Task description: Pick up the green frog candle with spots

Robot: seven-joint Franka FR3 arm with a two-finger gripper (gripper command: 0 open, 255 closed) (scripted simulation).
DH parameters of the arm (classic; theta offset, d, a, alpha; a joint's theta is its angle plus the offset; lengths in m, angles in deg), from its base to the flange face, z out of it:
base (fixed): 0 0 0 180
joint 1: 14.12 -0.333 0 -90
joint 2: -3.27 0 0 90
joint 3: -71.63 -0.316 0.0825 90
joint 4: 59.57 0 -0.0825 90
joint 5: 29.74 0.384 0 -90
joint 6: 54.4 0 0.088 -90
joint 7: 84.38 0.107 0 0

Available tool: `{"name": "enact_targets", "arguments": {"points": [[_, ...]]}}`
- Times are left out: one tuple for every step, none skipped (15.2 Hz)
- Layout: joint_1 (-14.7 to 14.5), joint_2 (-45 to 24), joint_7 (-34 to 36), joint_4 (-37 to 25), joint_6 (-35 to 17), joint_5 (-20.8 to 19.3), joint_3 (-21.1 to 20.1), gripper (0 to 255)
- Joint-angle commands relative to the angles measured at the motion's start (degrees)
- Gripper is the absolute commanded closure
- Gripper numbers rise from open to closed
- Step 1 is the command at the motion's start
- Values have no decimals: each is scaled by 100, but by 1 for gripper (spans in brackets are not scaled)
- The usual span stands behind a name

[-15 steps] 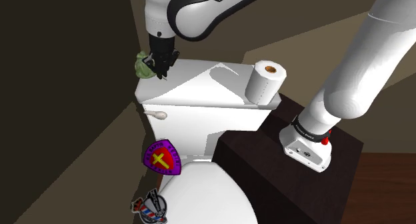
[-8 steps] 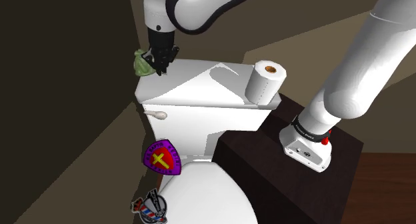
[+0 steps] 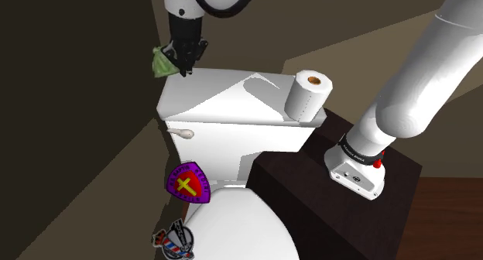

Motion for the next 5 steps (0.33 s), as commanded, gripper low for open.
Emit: {"name": "enact_targets", "arguments": {"points": [[2,53,-23,-102,148,37,-6,255],[5,76,-36,-155,220,54,-7,255],[7,98,-48,-208,293,70,-8,255],[7,101,-50,-217,304,72,-8,255],[7,102,-50,-216,304,72,-8,255]]}}
